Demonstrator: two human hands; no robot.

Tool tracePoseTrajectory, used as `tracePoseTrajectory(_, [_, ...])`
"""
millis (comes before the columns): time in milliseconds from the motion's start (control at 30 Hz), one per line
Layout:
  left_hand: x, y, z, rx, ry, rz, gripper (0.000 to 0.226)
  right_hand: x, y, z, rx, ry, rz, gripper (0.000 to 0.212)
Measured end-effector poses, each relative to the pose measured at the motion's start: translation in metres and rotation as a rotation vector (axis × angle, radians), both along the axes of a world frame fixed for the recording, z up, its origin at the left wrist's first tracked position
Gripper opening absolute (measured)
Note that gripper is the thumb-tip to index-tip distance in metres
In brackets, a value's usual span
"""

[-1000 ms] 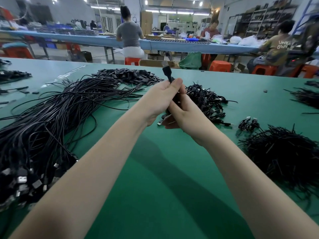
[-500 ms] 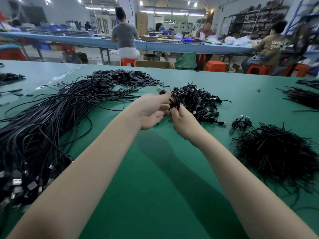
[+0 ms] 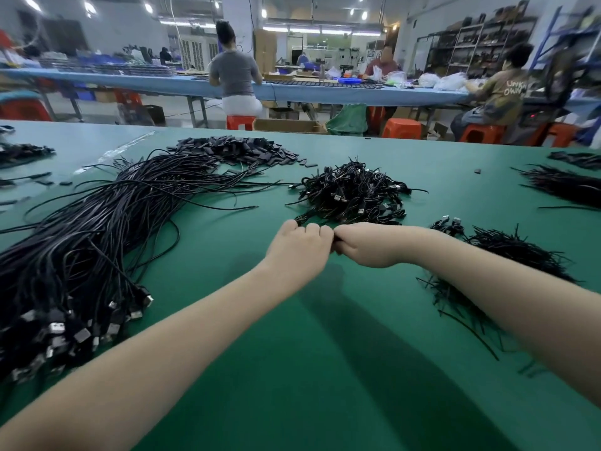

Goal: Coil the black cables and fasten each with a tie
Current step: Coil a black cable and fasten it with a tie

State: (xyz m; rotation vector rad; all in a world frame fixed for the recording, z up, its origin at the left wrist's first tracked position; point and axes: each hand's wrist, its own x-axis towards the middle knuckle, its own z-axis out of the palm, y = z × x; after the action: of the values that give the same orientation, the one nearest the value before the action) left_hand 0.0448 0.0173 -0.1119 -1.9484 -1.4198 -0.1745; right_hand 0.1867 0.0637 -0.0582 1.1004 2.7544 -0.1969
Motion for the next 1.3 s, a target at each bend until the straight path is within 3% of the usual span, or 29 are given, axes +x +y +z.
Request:
tracePoseTrajectory(100, [0.002,-0.003,-0.017,-0.148,-0.28,0.06,0.008,0.019,0.001,0.011,0.351,-0.048,-0.03,0.041])
tracePoseTrajectory(167, [-0.007,-0.004,-0.033,-0.228,-0.586,0.082,0.015,0.043,0.01,0.022,0.532,-0.077,-0.134,0.059])
tracePoseTrajectory(200, [-0.013,-0.004,-0.04,-0.236,-0.727,0.067,0.022,0.056,0.015,0.026,0.569,-0.153,-0.204,0.058])
tracePoseTrajectory(300, [-0.023,-0.005,-0.043,-0.275,-1.022,-0.014,0.031,0.085,0.024,0.013,0.32,-0.364,-0.378,0.042])
tracePoseTrajectory(400, [-0.024,-0.003,-0.04,-0.307,-1.194,-0.074,0.036,0.098,0.028,-0.013,0.088,-0.43,-0.402,0.038])
tracePoseTrajectory(533, [-0.028,-0.005,-0.043,-0.38,-1.297,-0.123,0.04,0.104,0.039,-0.013,0.027,-0.335,-0.407,0.023])
tracePoseTrajectory(667, [-0.031,-0.002,-0.044,-0.446,-1.431,-0.146,0.04,0.101,0.035,-0.014,0.058,-0.381,-0.37,0.018])
tracePoseTrajectory(733, [-0.032,0.0,-0.044,-0.487,-1.544,-0.166,0.035,0.098,0.033,-0.015,0.163,-0.263,-0.338,0.014])
tracePoseTrajectory(867, [-0.034,0.004,-0.042,-0.532,-1.707,-0.208,0.029,0.096,0.028,-0.017,0.177,0.186,-0.365,0.006])
tracePoseTrajectory(967, [-0.034,0.006,-0.04,-0.549,-1.729,-0.22,0.028,0.082,0.02,-0.02,0.24,0.573,-0.362,0.008])
tracePoseTrajectory(1067, [-0.036,0.008,-0.041,-0.598,-1.699,-0.231,0.028,0.05,0.006,-0.016,0.137,0.986,-0.351,0.007])
tracePoseTrajectory(1200, [-0.039,0.008,-0.04,-0.568,-1.607,-0.175,0.027,-0.003,-0.007,-0.024,0.015,1.077,-0.243,0.011])
tracePoseTrajectory(1300, [-0.039,0.007,-0.038,-0.502,-1.362,-0.112,0.026,-0.025,-0.012,-0.034,0.071,1.034,-0.167,0.014])
